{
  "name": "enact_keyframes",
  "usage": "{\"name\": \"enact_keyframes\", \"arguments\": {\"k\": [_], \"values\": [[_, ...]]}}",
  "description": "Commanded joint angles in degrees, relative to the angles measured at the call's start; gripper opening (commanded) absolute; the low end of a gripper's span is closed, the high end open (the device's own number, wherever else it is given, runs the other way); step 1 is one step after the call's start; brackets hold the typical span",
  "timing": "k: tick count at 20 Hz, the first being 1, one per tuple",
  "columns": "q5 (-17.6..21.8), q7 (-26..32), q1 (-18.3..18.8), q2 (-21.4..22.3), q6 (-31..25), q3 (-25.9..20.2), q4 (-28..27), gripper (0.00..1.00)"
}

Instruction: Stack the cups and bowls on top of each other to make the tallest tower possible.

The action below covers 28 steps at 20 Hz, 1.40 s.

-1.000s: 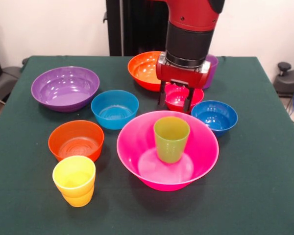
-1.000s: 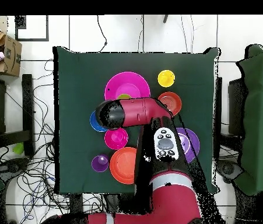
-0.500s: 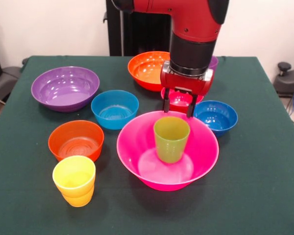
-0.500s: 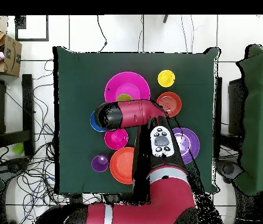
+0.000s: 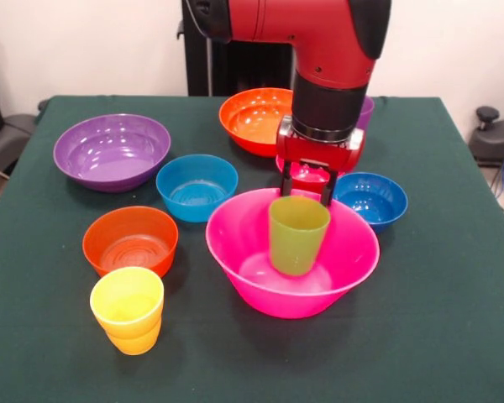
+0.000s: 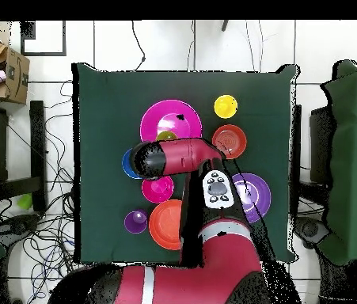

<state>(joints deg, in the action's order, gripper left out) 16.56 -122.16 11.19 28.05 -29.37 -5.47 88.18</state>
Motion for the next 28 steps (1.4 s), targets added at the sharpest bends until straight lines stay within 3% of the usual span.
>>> {"name": "enact_keyframes", "arguments": {"k": [1,4,6,10,23,28], "values": [[4.22,-2.61,-2.36,-6.22,7.50,-1.00,-0.68,1.00],[2.87,-4.78,-3.76,-8.24,8.86,0.05,-1.89,1.00],[2.09,-4.37,-4.05,-7.07,8.04,0.29,-1.67,1.00],[-0.15,-1.90,-2.59,-2.69,3.30,-1.51,0.57,1.00],[-6.11,4.99,1.90,7.04,-16.96,-5.91,-0.44,1.00],[-6.82,4.68,1.72,7.47,-20.78,-6.61,-3.22,1.00]]}}
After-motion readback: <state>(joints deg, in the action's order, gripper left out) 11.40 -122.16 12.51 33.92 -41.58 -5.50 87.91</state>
